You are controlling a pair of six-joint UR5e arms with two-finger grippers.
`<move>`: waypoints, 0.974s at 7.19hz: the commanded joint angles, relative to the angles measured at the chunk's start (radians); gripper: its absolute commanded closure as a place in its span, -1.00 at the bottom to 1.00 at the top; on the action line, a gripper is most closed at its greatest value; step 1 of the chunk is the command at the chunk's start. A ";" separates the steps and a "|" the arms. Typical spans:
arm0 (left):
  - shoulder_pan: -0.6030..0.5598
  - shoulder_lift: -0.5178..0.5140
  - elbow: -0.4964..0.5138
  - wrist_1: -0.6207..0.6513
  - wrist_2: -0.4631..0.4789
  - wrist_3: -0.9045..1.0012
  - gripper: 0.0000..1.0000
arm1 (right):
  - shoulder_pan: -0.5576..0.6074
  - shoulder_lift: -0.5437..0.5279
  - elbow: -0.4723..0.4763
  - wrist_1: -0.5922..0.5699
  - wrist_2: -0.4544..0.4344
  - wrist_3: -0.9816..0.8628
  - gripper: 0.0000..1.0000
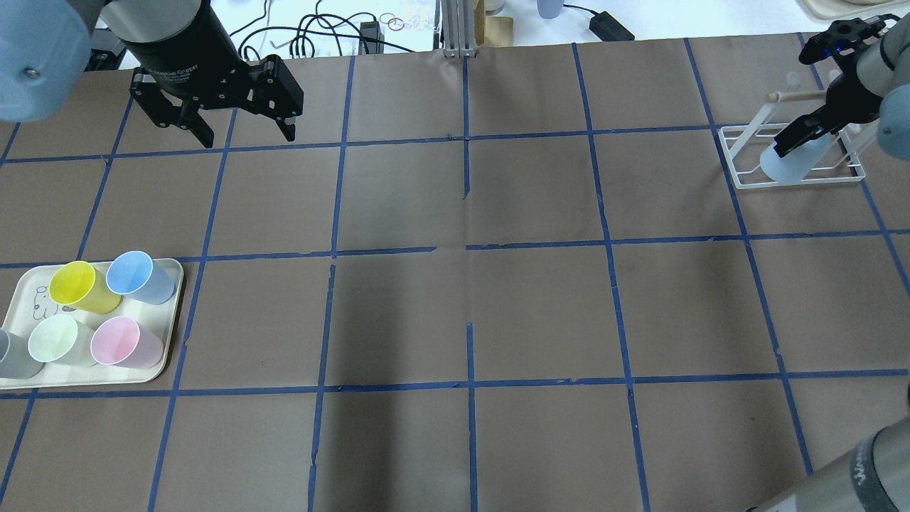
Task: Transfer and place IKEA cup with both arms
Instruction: 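Lower the right gripper and close it on the light blue cup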
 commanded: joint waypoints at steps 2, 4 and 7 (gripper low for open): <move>0.000 0.001 0.000 0.000 0.003 0.000 -1.00 | 0.000 0.011 -0.001 0.001 0.003 0.000 -0.98; 0.000 0.000 0.000 0.000 0.003 0.000 -1.00 | 0.000 0.010 -0.001 0.003 0.001 0.005 -0.70; 0.000 0.000 0.000 0.000 0.001 0.000 -1.00 | 0.000 0.002 -0.003 0.003 -0.008 0.008 0.33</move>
